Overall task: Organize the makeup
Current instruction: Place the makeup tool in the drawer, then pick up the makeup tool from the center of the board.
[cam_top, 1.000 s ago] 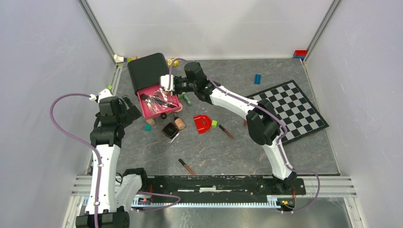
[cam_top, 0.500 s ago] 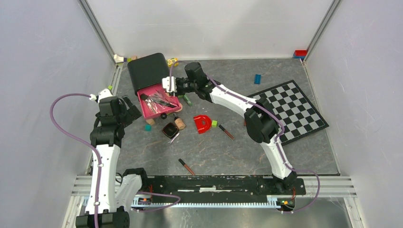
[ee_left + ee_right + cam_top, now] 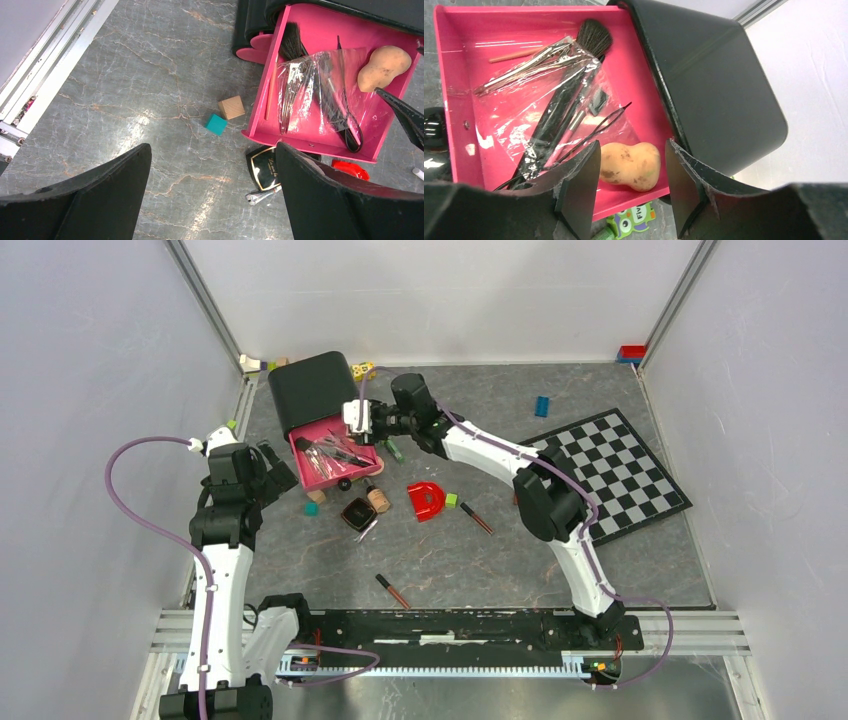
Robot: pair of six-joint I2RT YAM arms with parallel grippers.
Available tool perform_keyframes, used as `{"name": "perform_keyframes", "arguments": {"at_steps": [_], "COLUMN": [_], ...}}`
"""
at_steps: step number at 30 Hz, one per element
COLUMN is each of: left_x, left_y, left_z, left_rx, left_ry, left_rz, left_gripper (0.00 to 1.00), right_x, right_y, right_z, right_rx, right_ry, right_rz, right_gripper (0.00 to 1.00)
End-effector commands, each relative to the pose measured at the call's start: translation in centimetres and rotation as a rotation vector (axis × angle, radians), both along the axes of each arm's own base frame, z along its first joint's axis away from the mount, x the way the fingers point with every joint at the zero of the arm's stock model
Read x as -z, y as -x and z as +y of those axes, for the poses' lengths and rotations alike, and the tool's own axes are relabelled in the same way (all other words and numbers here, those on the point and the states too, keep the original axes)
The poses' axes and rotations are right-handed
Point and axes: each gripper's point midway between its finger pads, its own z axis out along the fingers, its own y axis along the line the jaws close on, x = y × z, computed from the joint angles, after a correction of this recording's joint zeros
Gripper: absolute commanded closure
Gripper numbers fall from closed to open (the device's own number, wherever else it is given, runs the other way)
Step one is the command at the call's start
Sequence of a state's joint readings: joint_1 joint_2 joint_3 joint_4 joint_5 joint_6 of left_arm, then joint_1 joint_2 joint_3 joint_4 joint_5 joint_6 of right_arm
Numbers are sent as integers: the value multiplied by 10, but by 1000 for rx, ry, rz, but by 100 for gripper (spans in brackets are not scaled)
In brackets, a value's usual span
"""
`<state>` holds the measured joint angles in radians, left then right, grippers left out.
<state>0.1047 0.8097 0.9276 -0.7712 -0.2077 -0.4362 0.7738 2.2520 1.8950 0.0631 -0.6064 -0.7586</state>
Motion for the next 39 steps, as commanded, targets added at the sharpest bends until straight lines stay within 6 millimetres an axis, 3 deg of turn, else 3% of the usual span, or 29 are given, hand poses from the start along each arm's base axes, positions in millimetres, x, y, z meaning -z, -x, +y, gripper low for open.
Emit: {"name": "perform_keyframes", "arguments": {"at_steps": [1, 6, 11, 14, 19, 24, 27, 30, 39], "left_x": [-6, -5, -4, -4, -4, -3, -2, -3, -2], "left_y": [-3, -3, -4, -4, -4, -5, -6, -5, -6], "left_z": [2, 2, 1, 1, 0, -1, -2, -1, -2], "left_rx": [2, 3, 8, 9, 10, 15, 19, 16, 18], "left_ry": [-19, -17, -11, -10, -9, -4, 0, -5, -1], "left_rz": [-24, -22, -21, -21, -21, -19, -18, -21, -17], "left_gripper": [0, 0, 0, 0, 0, 0, 0, 0, 0], "right_x": [-61, -104, -150, -153, -112, -48, -13, 17, 61], "right_y": [11, 29, 46, 35, 1, -48, -64, -68, -38], "right_z": [-3, -19, -50, -69, -90, -118, -120, -119, -100], "right_rx": [-21, -30, -31, 53, 329, 733, 844, 895, 861], "right_ry": [-130, -302, -544, -645, -614, -482, -380, -317, -329], "right_rz": [-56, -7, 123, 268, 378, 504, 593, 701, 1044], "right_gripper": [43, 42, 41, 42, 48, 47, 48, 49, 56]}}
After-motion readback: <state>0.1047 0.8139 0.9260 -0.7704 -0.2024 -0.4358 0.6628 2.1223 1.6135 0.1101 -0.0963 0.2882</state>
